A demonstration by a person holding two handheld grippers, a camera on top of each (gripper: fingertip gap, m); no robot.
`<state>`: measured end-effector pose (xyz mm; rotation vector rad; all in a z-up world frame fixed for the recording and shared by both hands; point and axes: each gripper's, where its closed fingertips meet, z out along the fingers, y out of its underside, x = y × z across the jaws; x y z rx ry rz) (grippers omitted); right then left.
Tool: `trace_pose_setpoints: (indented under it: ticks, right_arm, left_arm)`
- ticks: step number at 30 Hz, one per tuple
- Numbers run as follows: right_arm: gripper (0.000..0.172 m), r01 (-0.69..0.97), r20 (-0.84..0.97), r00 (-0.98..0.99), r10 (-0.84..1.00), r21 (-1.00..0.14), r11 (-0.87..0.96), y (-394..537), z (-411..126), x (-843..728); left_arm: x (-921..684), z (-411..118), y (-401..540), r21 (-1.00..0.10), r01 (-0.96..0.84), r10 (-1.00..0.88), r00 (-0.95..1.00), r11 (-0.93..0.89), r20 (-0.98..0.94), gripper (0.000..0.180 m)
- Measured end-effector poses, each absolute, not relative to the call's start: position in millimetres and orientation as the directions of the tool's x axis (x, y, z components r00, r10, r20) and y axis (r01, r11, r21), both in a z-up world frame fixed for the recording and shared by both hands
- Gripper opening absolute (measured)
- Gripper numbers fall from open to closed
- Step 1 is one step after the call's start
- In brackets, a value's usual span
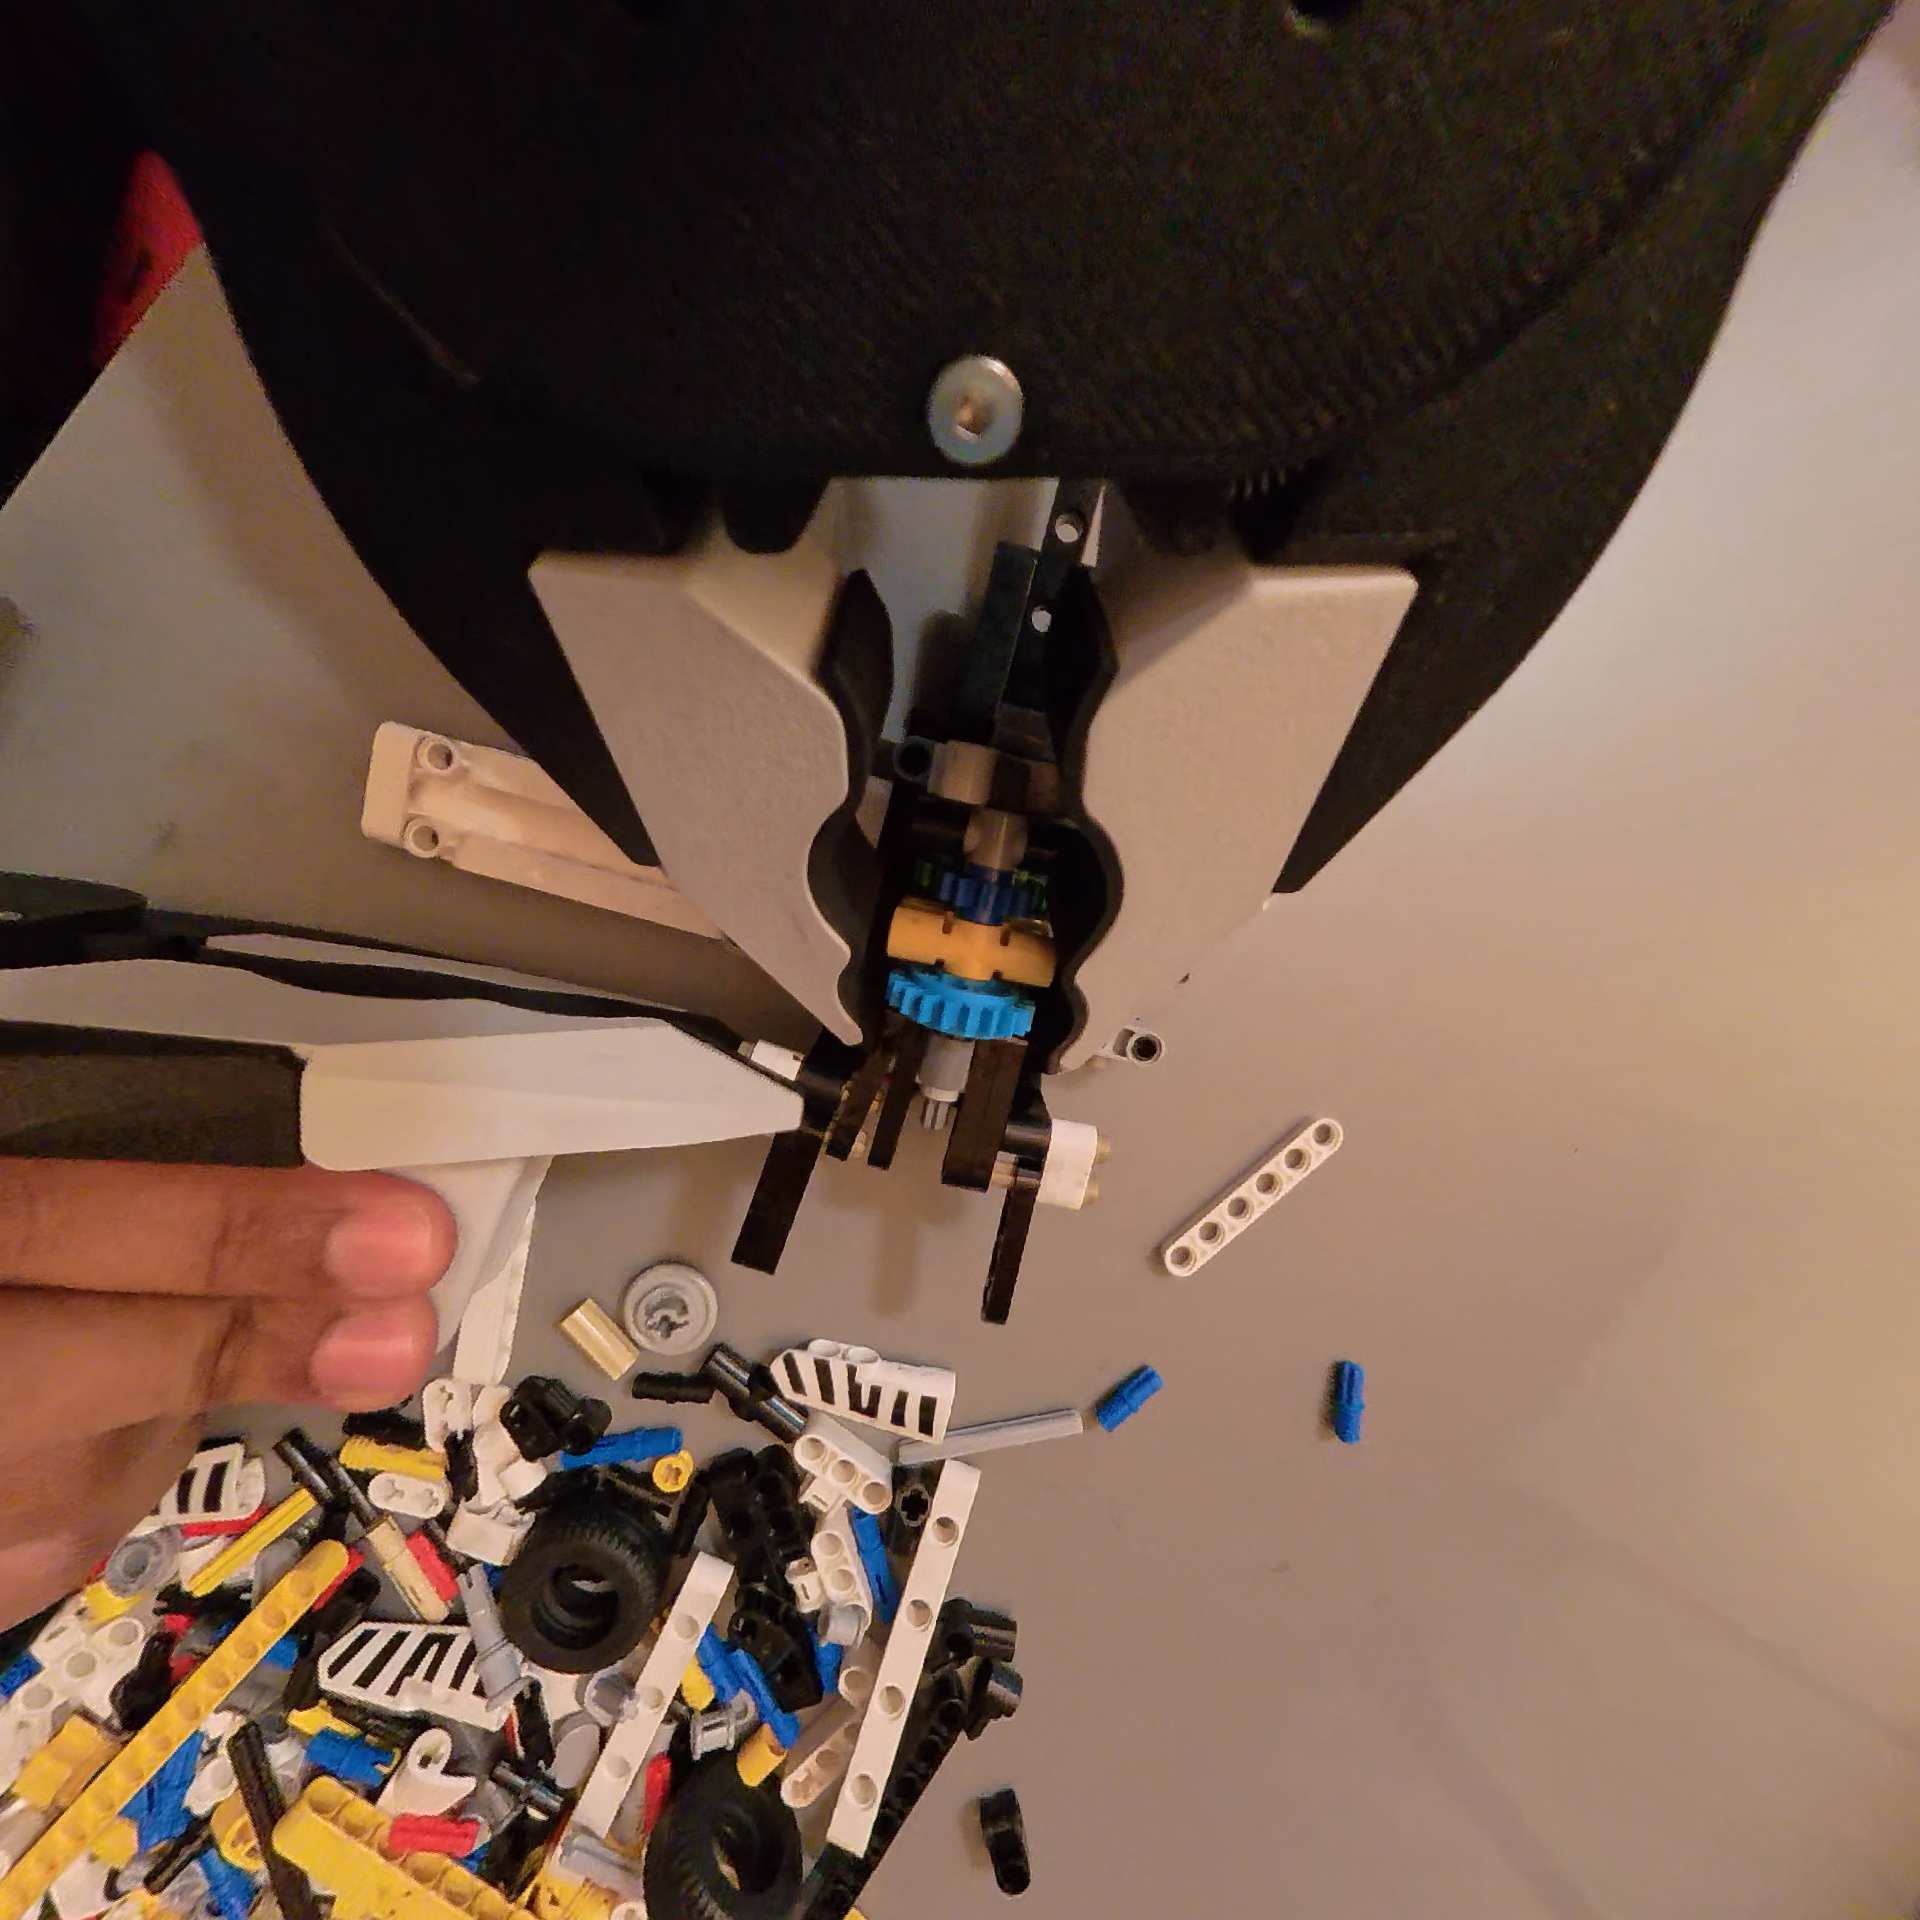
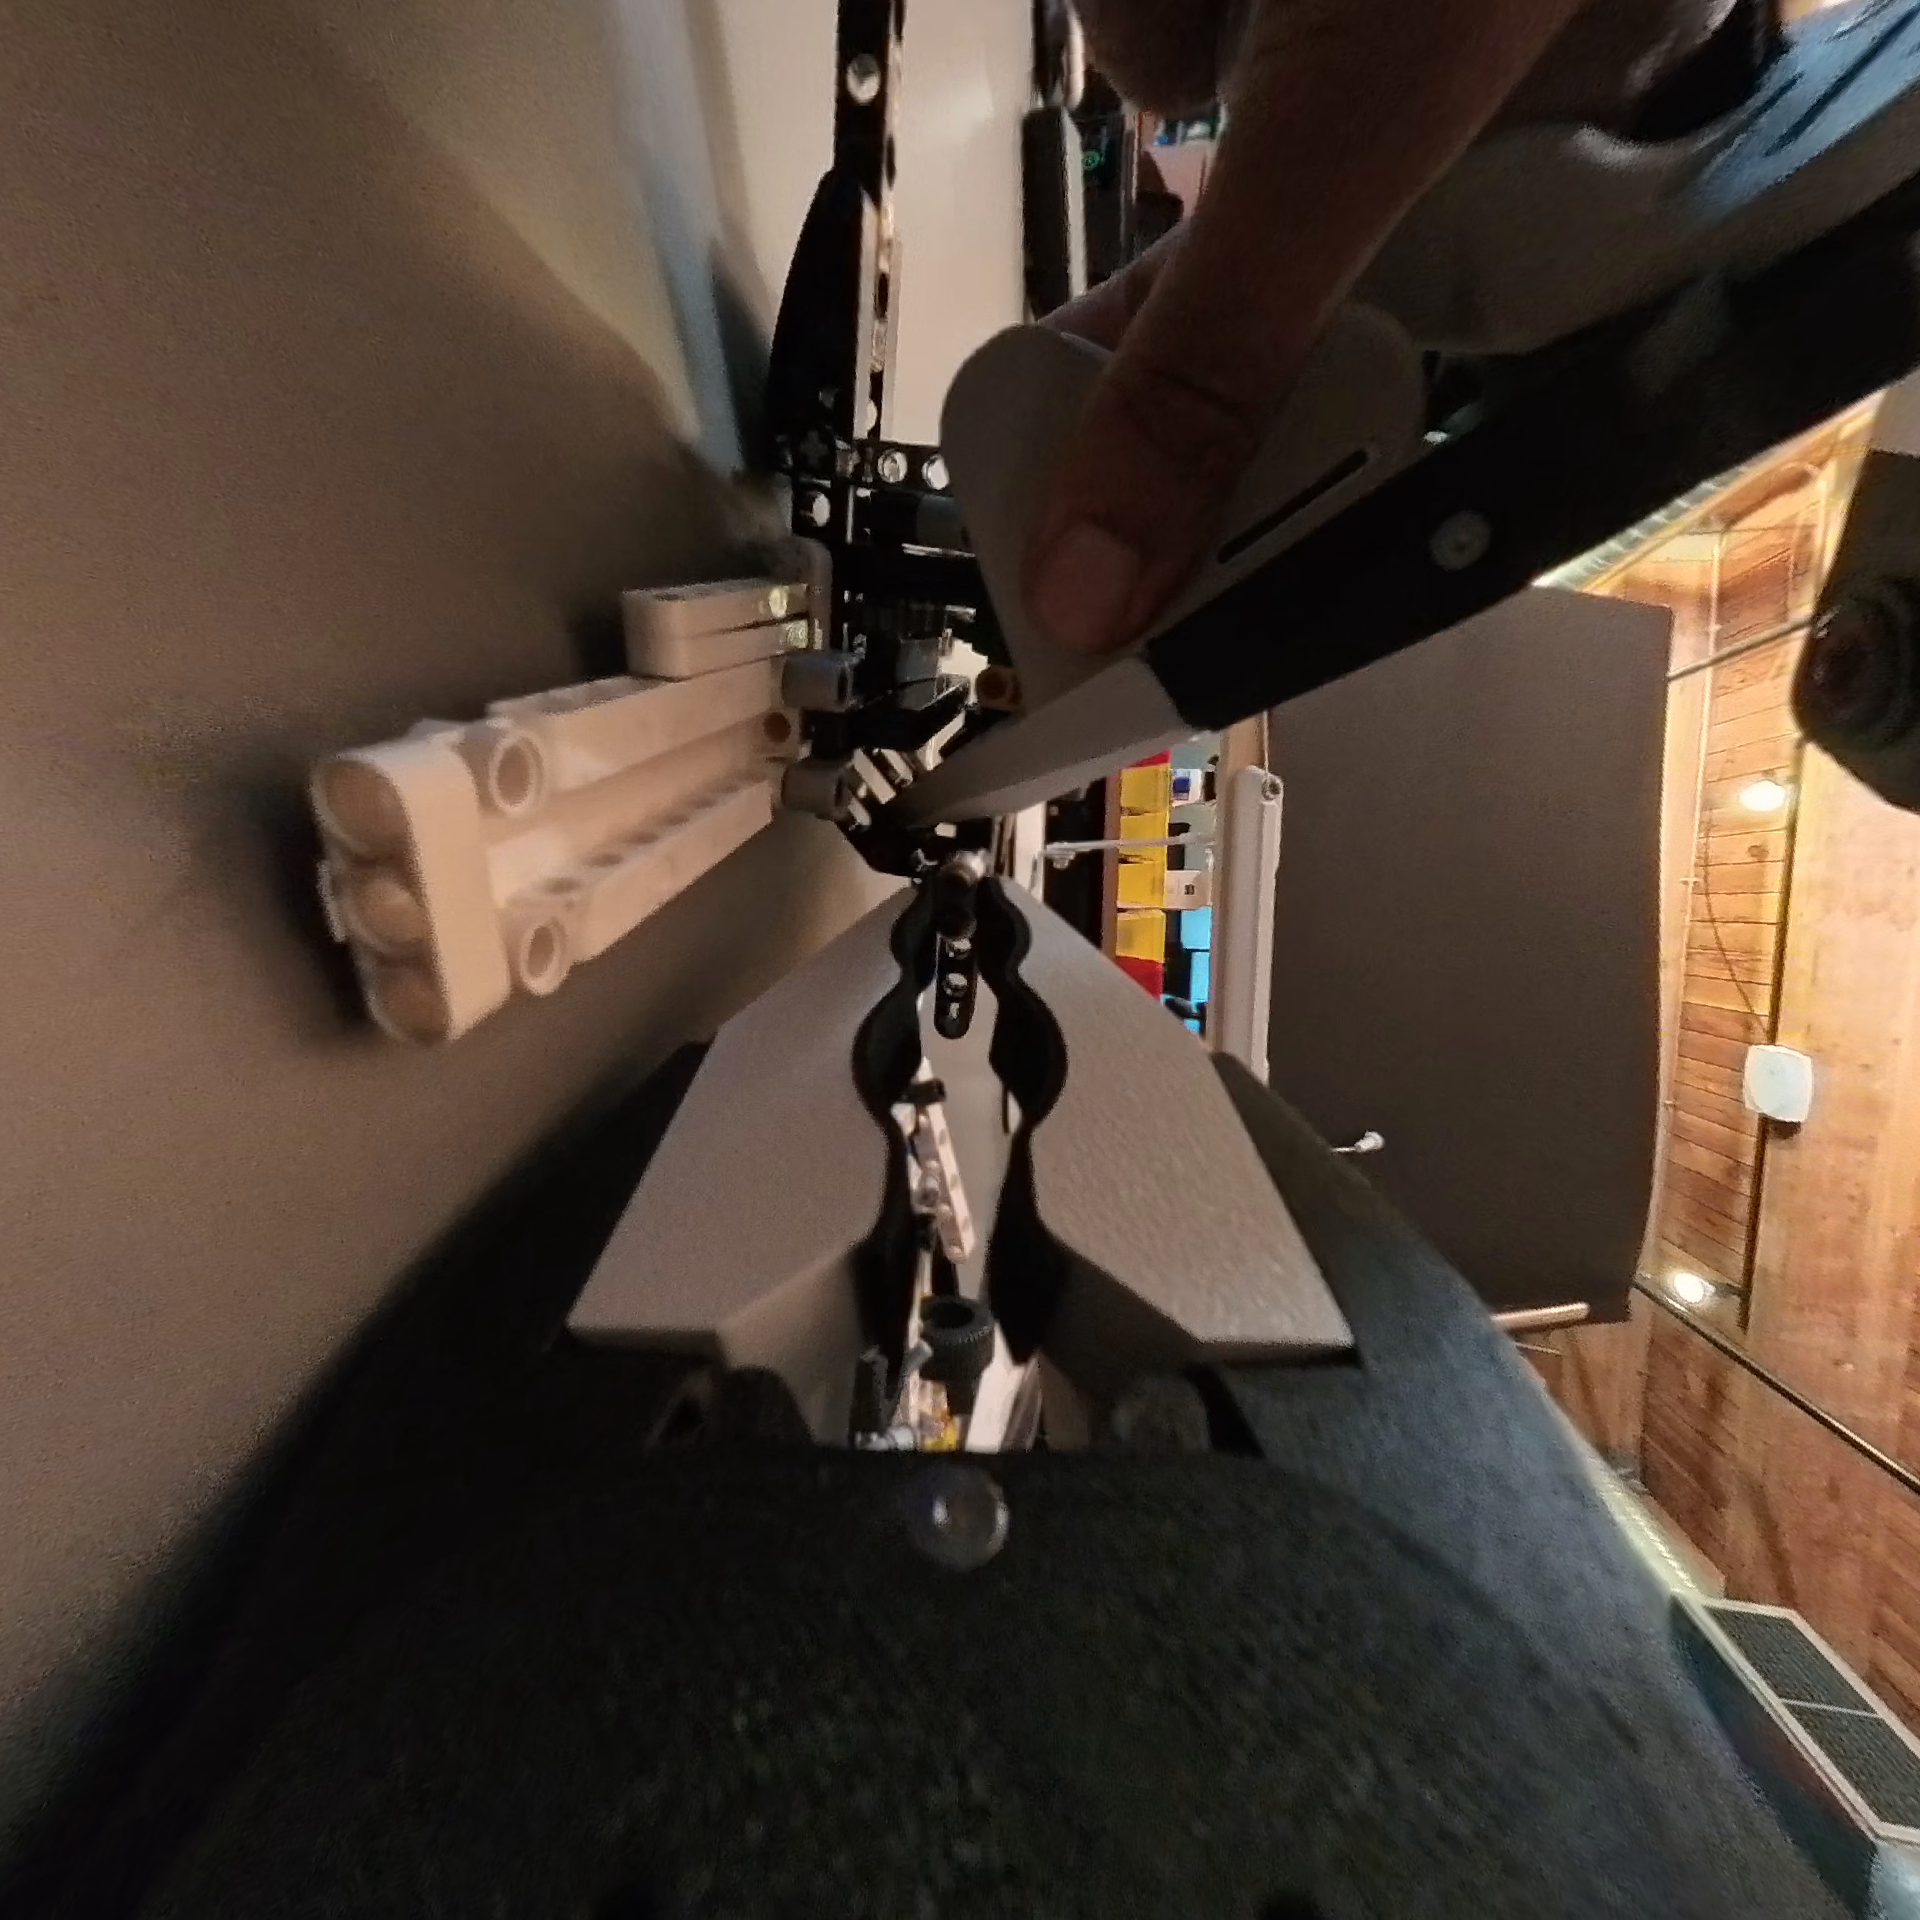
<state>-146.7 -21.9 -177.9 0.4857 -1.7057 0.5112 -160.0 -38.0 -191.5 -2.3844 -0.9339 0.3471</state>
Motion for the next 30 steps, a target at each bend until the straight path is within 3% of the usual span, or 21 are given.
trace_pose_setpoints:
  ticks: [12,17,21,25,30]
  right_arm:
    - [0.005,-0.573,0.985,-0.172,-0.03,-0.076,0.816,-13,-176,-140]
    - [0.006,-0.592,0.971,-0.239,0.019,-0.162,0.79,-9,-175,-131]
    - [0.006,-0.634,0.975,-0.219,0.024,-0.161,0.757,-9,-173,-118]
    - [0.007,-0.607,0.936,-0.328,0.125,-0.311,0.731,-4,-166,-102]
    - [0.018,-0.441,0.784,-0.59,0.195,-0.515,0.735,7,-169,-92]
  left_arm:
    - [-157,-191,-30,-0.598,0.547,0.697,0.716,-0.586,-0.028,0.029]
    - [-147,-190,-24,-0.601,0.539,0.677,0.736,-0.59,-0.004,0.029]
    - [-133,-188,-22,-0.613,0.506,0.655,0.756,-0.606,-0.023,0.029]
    - [-118,-183,-22,-0.665,0.48,0.617,0.786,-0.573,0.036,0.029]
    - [-107,-182,-25,-0.657,0.453,0.562,0.825,-0.602,0.053,0.028]
